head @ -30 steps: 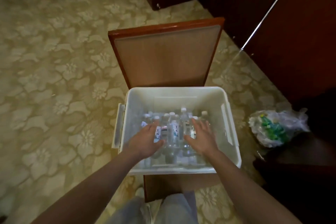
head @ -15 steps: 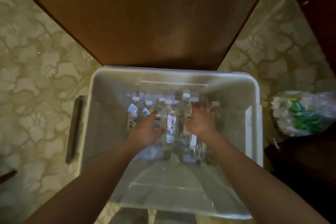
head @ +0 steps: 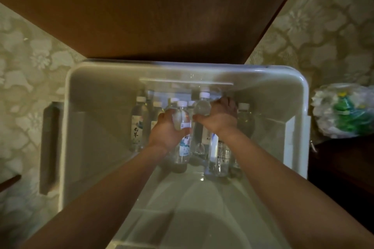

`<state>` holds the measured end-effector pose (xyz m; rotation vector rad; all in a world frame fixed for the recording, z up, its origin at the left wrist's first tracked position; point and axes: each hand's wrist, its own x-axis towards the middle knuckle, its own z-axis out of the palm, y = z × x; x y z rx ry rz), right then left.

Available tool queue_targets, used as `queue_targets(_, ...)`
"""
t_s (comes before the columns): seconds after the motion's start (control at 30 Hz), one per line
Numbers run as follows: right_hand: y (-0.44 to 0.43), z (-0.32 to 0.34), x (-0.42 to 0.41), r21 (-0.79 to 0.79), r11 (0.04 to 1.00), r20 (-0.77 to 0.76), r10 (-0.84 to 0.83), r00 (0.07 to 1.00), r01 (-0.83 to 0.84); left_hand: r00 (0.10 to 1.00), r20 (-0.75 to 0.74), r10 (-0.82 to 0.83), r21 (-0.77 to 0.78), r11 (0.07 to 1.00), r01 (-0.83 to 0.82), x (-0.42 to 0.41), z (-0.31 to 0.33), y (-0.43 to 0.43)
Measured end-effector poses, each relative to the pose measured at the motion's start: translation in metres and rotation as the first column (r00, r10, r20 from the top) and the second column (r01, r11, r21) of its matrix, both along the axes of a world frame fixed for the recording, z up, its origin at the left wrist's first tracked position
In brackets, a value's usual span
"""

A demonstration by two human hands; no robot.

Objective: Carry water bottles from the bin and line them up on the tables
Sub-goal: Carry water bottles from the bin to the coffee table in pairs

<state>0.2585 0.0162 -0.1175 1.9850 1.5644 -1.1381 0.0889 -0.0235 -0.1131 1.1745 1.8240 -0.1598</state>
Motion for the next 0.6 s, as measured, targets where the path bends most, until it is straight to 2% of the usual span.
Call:
queue_targets(0.27, -0.009, 0.001, -0.006, 0.07, 0.994, -0.067, -0.077, 0.995, 0.082, 0.988, 0.07, 0.14, 0.003, 0.99, -0.14, 0.001, 0.003, -0.004)
queue_targets(0.43, -0.017, 0.026, -0.011, 0.18, 0.984, -0.099, 0.036, 0.994, -0.018, 0.959, 0.159, 0.234, 0.008, 0.971, -0.238, -0.013, 0.026, -0.016)
queue_targets(0.6, -0.036, 0.059, -0.021, 0.178, 0.969, -0.297, -0.112, 0.948, 0.17, 0.919, 0.257, 0.3, 0.08, 0.941, -0.329, -0.031, 0.063, -0.038)
